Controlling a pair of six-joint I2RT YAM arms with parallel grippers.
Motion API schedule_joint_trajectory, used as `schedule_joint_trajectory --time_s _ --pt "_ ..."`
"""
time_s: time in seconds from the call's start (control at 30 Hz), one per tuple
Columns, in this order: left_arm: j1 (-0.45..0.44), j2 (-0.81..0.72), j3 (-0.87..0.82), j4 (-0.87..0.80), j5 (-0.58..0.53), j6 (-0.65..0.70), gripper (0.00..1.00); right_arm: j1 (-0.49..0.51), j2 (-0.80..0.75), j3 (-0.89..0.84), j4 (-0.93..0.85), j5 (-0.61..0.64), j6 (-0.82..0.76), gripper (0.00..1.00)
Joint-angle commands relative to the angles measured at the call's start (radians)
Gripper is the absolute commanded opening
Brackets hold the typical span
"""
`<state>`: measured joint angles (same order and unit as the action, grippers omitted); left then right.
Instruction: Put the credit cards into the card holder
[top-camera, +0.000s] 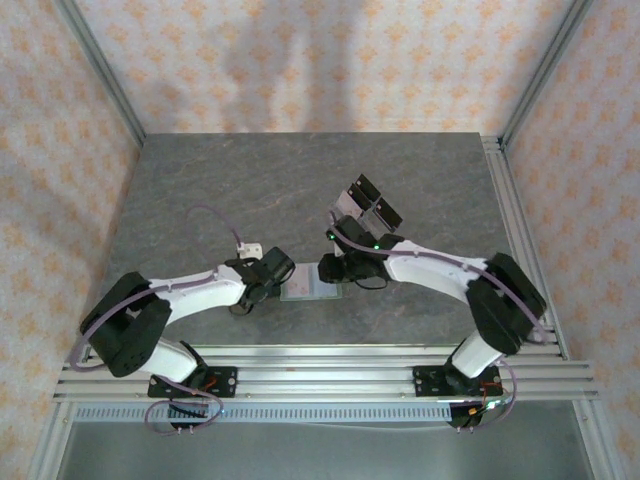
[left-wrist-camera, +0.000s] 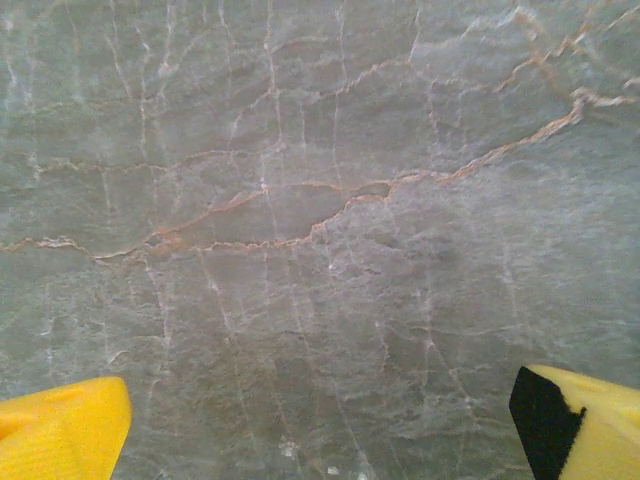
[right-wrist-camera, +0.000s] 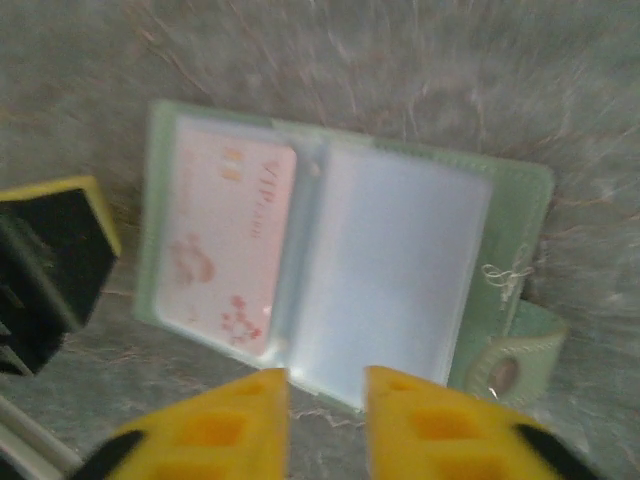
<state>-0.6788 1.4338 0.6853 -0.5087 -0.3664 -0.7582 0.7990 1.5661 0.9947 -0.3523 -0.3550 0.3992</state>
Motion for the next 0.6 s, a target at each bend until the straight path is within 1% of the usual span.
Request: schedule_joint_trajectory --time_s 0.0,0.03,0.1,0.23,0.4,0.47,0.53,0.57 --pt "0.004 -0.068 0.049 -0.054 -0.015 0.017 1.0 -0.016 -0.064 0.005 -0.081 0.12 -0.025 0.41" --pt "0.005 -0.078 0.054 -0.049 -0.003 0.023 1.0 -0.02 -0.062 0.007 -0.096 0.144 -0.034 0.45" --pt "0.01 -0.092 0.062 -0.034 0.022 0.035 1.0 -0.024 -0.045 0.015 -0.115 0.17 -0.047 0.49" --pt "0.015 -0.096 0.074 -0.01 0.052 0.043 1.0 -0.024 0.015 0.034 -0.111 0.172 -0.067 0.51" --pt "0.025 -0.089 0.076 0.015 0.073 0.042 1.0 -0.024 0.097 0.056 -0.085 0.175 -0.079 0.51" --pt "0.03 -0.091 0.07 0.037 0.09 0.046 1.0 -0.026 0.112 0.061 -0.087 0.195 -0.085 0.49" --pt "0.035 -0.092 0.058 0.07 0.12 0.058 1.0 -0.03 0.115 0.054 -0.083 0.21 -0.086 0.42" --pt "0.038 -0.091 0.054 0.088 0.14 0.065 1.0 -0.034 0.108 0.046 -0.079 0.218 -0.084 0.36"
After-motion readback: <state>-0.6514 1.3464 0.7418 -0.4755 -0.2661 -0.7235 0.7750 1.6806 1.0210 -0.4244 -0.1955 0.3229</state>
